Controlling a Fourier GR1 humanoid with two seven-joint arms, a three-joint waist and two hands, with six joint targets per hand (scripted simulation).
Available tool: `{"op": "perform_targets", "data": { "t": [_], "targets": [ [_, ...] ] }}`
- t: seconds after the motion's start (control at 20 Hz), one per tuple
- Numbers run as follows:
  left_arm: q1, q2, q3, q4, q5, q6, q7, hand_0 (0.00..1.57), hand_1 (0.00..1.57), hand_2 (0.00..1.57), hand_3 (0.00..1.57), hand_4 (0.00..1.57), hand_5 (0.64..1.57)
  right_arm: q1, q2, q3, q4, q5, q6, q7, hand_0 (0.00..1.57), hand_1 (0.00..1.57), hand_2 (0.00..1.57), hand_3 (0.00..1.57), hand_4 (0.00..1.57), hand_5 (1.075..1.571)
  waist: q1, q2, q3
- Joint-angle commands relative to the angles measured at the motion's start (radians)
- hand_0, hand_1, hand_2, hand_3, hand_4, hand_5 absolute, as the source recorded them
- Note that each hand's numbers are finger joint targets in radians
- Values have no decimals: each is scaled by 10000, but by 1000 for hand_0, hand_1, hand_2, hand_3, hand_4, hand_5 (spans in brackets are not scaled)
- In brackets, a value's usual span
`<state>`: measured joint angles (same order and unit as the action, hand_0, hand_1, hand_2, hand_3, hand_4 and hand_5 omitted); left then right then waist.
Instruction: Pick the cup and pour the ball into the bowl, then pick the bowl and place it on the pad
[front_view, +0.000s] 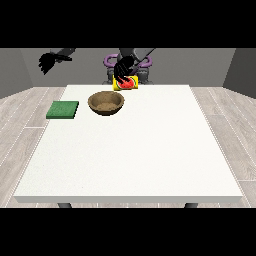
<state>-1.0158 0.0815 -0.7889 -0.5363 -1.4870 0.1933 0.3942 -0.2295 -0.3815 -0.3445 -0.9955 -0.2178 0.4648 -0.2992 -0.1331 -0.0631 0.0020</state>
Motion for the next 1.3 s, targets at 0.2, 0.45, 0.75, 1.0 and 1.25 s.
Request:
{"op": "perform_targets", "data": {
  "t": [0.2, 0.45, 0.75, 1.0, 1.25],
  "targets": [
    [-59, -529, -798, -5, -1597, -1400, -46, 1446, 1446, 1571, 1571, 1530, 1131, 31, -181, -62, 14, 24, -136, 250, 0, 0, 0, 0, 0, 1571, 151, -212, -19],
    [94, 119, 352, -581, -913, -893, -900, 1449, 1449, 1571, 1571, 1535, 1136, 256, 266, 142, -115, -144, -293, 979, 0, 0, 0, 0, 0, 1567, 387, -664, -26],
    [1438, 40, 4628, -2169, 3431, 1888, 25, 1236, 1236, 1543, 1425, 1513, 1196, 801, 167, -252, 28, -230, -460, 653, 0, 0, 0, 0, 0, 1567, 1270, -449, -139],
    [2957, -793, 6480, -3555, 7067, 3345, -872, 0, 0, 0, 0, 630, 1569, 296, 859, 46, -287, -120, -965, 558, 0, 0, 0, 0, 351, 1568, 1286, 822, -290],
    [4084, -808, 6815, -5220, 10956, 3009, -3134, 0, 0, 0, 0, 0, 1556, -307, 1756, 526, -654, 309, -1900, 404, 0, 0, 0, 0, 293, 1570, 1391, 1555, -191]
  ]
}}
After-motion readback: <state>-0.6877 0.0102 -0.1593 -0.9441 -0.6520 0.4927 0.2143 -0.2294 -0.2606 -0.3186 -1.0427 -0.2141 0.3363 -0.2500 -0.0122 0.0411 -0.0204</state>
